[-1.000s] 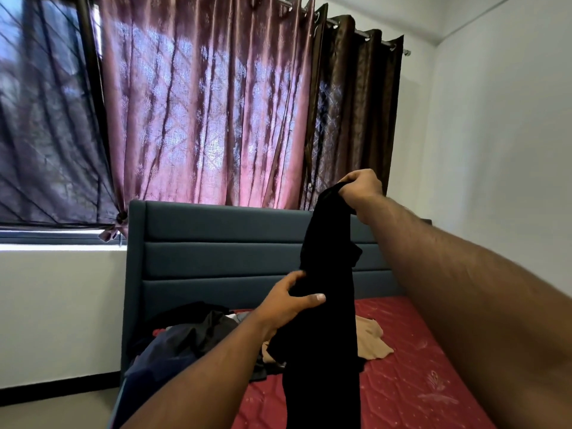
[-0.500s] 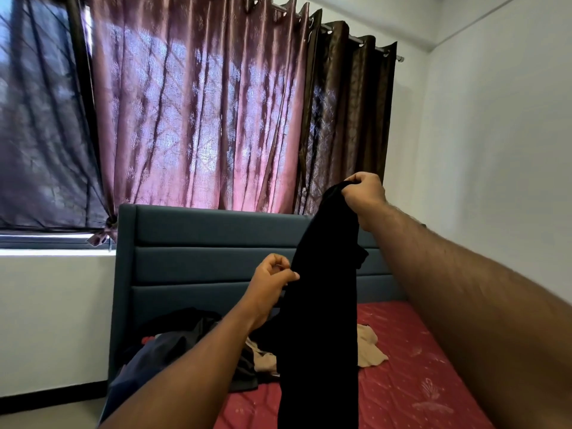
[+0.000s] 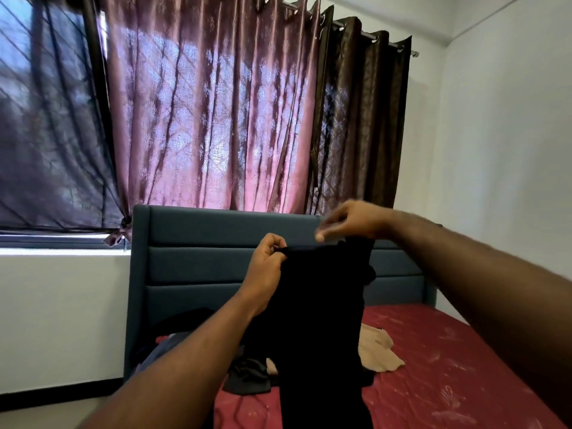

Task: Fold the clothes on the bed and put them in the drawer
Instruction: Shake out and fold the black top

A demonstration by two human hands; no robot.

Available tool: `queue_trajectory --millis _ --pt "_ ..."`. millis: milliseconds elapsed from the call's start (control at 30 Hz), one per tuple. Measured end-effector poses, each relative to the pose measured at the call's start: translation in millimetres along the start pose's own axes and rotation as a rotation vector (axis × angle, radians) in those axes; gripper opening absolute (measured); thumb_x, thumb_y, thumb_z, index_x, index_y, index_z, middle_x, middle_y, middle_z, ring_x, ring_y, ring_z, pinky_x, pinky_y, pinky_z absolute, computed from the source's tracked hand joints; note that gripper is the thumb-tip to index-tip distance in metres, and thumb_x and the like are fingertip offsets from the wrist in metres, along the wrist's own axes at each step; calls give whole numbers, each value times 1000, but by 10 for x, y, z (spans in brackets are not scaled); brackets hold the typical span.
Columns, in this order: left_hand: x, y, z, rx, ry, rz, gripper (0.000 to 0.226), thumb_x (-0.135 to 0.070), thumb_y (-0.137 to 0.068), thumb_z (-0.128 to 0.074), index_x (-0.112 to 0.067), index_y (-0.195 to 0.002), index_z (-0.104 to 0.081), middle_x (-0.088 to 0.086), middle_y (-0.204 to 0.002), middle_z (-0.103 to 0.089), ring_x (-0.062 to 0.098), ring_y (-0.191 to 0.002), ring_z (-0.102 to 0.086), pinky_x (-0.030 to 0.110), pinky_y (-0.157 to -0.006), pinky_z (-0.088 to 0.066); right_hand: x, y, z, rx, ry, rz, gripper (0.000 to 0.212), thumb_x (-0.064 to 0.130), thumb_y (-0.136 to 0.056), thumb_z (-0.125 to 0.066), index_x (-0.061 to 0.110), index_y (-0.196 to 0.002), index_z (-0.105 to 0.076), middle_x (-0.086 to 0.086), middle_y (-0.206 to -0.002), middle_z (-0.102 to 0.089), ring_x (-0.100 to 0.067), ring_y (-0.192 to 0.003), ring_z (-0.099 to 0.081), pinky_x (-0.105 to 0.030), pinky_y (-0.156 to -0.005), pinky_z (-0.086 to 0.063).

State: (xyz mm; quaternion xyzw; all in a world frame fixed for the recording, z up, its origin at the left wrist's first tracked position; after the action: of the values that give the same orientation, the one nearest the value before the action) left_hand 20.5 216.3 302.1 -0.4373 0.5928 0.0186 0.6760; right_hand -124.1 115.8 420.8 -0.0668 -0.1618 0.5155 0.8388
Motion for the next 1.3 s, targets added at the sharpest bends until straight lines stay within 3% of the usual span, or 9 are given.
queue_trajectory --millis 100,233,400,500,667,800,1000,1167,1300 --pt "-37 -88 139 96 -200 -53 23 10 -84 -45 -12 -83 -53 9 -74 -52 19 -66 -44 31 -62 -38 32 9 -288 263 375 19 47 48 -74 -79 28 -115 -71 17 -87 -62 1 -79 -56 -13 -75 -39" --pt "18 -151 294 164 -344 -2 24 7 -88 -48 -16 -83 -54 2 -65 -51 13 -53 -40 24 -51 -34 15 -139 -365 240 327 68 16 32 -78 -79 19 -83 -74 -3 -85 -67 -7 -70 -57 -28 -71 -46" --pt "111 -121 202 285 -219 90 20 2 -92 -53 -18 -87 -54 -4 -60 -50 5 -49 -44 16 -47 -35 212 -224 -326 217 476 153 33 12 -81 -67 20 -62 -41 4 -62 -45 -12 -59 -41 -29 -58 -34" --pt "380 -30 25 383 -217 78 18 -22 -83 -73 -23 -98 -63 4 -78 -57 8 -67 -56 19 -63 -48 266 -252 -217 114 641 164 13 11 -83 -54 24 -81 -50 2 -78 -50 -21 -73 -48 -28 -64 -35" --pt "745 62 -363 393 -267 48 44 -44 -63 -78 -29 -103 -66 1 -111 -60 12 -101 -63 28 -87 -51 202 -232 -48 10 756 95 38 23 -89 -50 43 -119 -61 -2 -124 -59 -26 -107 -60 -30 -82 -45" --pt "630 29 -779 302 -202 -213 40 -13 -75 -66 -28 -112 -61 -1 -123 -50 2 -110 -56 22 -97 -45 -12 -195 248 -156 853 42 32 25 -87 -50 38 -113 -64 1 -118 -62 -26 -103 -63 -34 -77 -49" --pt "427 -277 -754 -158 -328 -355 22 -7 -68 -50 -17 -85 -62 2 -90 -63 13 -84 -60 27 -78 -48 -310 -199 622 -26 981 129 25 23 -84 -62 30 -107 -68 2 -112 -64 -22 -104 -60 -38 -78 -54" --pt "881 -547 -598 251 -725 153 18 -2 -68 -50 -17 -59 -46 -1 -56 -47 15 -53 -46 23 -48 -35 -562 -234 515 90 977 98 25 24 -80 -70 33 -104 -70 4 -112 -64 -21 -103 -59 -36 -82 -53" --pt "823 -619 -490 138 -417 226 27 13 -73 -39 -13 -66 -45 3 -54 -37 15 -46 -35 23 -43 -24 -827 -255 344 -26 886 74 24 26 -87 -61 31 -110 -67 1 -118 -60 -23 -109 -56 -38 -83 -52"
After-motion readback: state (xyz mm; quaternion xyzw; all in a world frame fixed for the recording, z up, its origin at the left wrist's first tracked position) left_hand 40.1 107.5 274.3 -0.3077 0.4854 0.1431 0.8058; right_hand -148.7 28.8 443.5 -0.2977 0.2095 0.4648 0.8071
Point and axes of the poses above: each hand's wrist, its own y-axis away from the middle knuckle, its own z-axis out of the back of the hand, x = y × z, the point moved 5 cm from there along -y, towards the middle knuckle
